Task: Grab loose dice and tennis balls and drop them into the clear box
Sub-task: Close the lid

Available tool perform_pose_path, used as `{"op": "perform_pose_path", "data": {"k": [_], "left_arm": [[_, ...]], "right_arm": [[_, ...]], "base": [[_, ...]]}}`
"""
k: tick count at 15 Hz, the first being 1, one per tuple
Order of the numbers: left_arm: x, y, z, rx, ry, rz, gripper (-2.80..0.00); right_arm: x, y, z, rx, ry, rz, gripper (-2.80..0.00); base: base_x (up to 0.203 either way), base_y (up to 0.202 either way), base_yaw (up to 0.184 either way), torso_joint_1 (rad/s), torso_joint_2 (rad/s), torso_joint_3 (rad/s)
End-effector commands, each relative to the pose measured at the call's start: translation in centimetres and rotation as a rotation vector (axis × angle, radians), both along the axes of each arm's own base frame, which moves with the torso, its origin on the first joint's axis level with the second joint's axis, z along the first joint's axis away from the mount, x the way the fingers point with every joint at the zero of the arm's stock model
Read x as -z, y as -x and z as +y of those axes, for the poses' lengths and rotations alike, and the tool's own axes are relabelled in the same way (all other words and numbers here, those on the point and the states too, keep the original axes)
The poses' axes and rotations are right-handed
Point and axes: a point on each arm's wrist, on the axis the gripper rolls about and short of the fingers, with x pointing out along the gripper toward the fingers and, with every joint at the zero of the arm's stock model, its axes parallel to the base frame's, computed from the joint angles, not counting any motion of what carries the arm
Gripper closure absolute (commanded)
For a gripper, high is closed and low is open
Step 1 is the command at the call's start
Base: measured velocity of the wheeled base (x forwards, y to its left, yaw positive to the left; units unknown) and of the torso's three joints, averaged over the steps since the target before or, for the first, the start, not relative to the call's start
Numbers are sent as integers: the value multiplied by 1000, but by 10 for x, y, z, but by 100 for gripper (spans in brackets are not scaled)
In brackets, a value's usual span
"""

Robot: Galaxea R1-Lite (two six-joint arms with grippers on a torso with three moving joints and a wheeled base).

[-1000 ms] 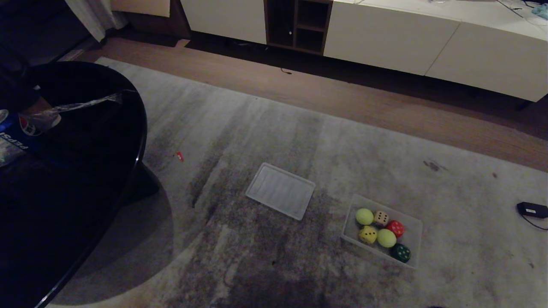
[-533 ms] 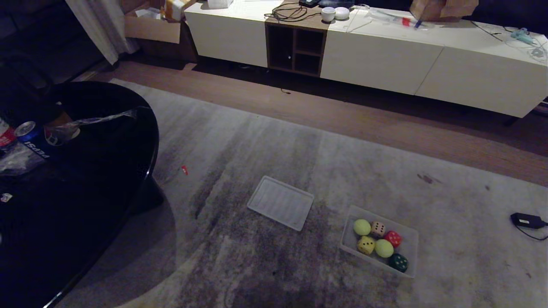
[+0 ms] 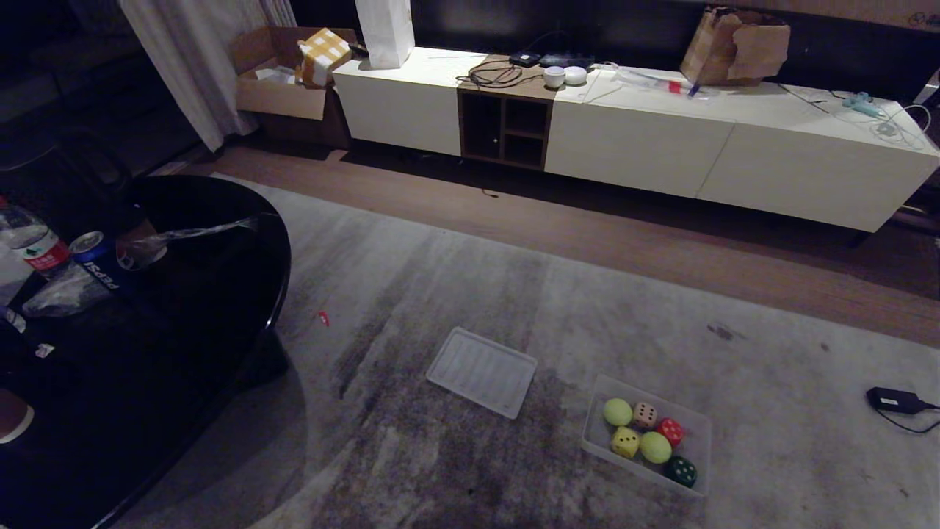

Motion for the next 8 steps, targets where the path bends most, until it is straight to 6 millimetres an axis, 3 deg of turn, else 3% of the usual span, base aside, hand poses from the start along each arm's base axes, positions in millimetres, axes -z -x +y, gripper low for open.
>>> {"op": "perform_pose_path", "data": {"k": [1,8], "left_arm": [[0,0,0,-1,1,2,0],[0,0,0,-1,1,2,0]], "right_arm": [[0,0,0,0,0,2,0],[0,0,0,0,0,2,0]], "base": [[0,0,0,-2,-2,217],[0,0,0,3,2,199]]}}
